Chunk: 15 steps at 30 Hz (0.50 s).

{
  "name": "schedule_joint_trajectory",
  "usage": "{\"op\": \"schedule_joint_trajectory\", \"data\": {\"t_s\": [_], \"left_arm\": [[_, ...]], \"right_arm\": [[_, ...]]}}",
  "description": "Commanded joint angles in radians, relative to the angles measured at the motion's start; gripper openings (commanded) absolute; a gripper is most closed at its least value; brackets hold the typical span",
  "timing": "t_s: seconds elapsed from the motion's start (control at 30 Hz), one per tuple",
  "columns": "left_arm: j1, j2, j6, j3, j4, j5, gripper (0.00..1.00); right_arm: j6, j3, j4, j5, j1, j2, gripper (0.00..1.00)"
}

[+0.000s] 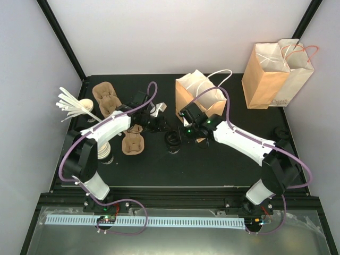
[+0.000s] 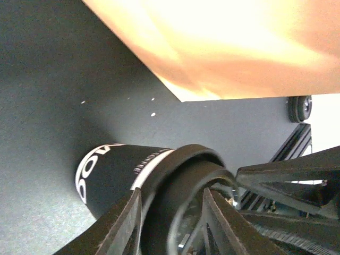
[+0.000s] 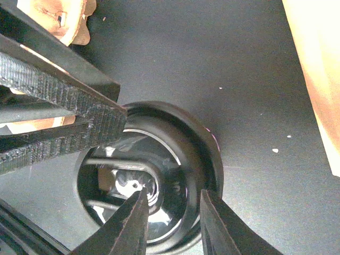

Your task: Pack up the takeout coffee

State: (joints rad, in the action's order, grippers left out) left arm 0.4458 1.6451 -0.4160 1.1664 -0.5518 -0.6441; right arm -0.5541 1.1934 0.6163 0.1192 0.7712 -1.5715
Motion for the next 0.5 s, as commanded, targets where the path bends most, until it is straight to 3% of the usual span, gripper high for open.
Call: {"op": "schedule_joint_trajectory", "data": {"t_s": [0.0, 0.23, 0.47], "left_arm": [[0.013, -0.024, -0.008, 0.07, 0.009, -0.04, 0.37], [0.012, -0.041, -0.004, 0.121, -0.026, -0.026, 0.52], [0.013, -0.182, -0.04, 0.018, 0.001, 0.009, 0.53]], "right_arm": [[0.021, 0.048, 0.065, -0.04, 0.007, -0.001, 0.31], [0.045, 0.074, 0.086, -0.032, 0.008, -0.005, 0.34], [0.228, 0.112, 0.113, -0.02, 0.003, 0.015, 0.49]]}}
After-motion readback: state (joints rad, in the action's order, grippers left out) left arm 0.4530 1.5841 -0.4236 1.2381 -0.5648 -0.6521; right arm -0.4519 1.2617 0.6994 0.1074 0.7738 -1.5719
